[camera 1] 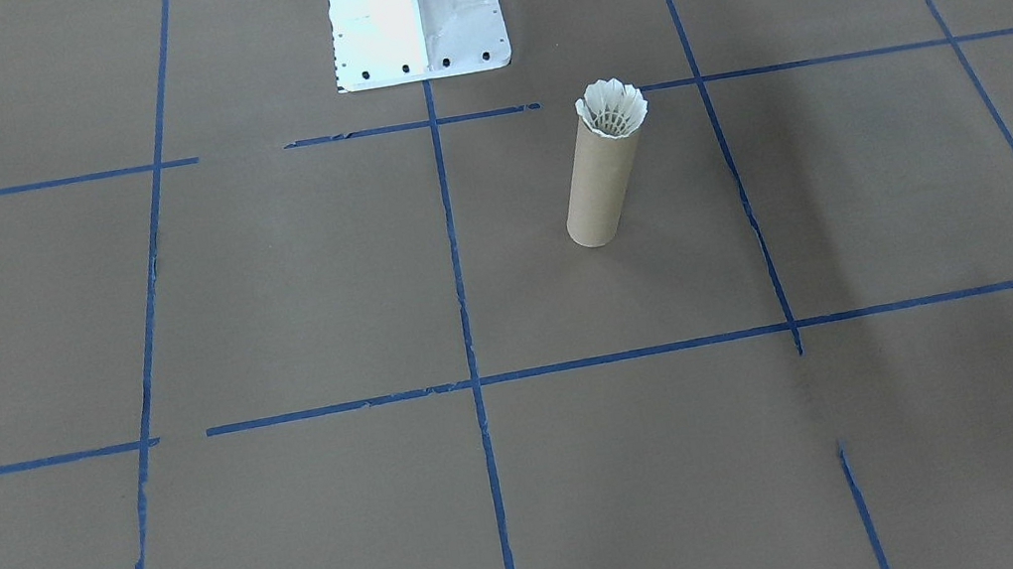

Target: Collect badminton balls into bucket

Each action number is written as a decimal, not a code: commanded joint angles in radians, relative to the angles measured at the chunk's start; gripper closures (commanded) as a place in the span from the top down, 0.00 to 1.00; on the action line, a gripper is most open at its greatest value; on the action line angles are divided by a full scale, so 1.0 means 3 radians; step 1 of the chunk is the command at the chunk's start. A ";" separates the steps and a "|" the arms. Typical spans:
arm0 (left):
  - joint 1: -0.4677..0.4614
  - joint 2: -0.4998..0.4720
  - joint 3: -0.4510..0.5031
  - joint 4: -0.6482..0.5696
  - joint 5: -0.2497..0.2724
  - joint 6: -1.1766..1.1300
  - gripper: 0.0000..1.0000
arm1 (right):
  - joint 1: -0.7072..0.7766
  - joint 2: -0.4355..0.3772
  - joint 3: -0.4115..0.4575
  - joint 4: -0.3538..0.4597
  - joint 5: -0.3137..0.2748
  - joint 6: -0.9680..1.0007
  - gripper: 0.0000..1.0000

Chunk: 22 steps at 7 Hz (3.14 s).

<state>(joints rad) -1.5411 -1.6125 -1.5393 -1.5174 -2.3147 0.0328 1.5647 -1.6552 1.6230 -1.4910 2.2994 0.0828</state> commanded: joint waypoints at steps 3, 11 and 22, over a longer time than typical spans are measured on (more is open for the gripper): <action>-0.0007 0.0154 -0.0003 -0.0611 -0.0021 -0.0201 1.00 | 0.0000 0.0000 0.0000 0.0000 0.0000 0.0000 1.00; -0.0206 0.0098 -0.0090 -0.0587 -0.0010 -0.0309 1.00 | 0.0000 0.0000 0.0000 0.0000 0.0000 0.0000 1.00; -0.0201 0.0160 -0.0151 -0.0224 0.0000 -0.0283 1.00 | 0.0000 0.0000 0.0000 0.0000 0.0000 0.0000 1.00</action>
<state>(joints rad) -1.6015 -1.5651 -1.5845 -1.5865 -2.3147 -0.0525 1.5646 -1.6552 1.6229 -1.4910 2.2994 0.0828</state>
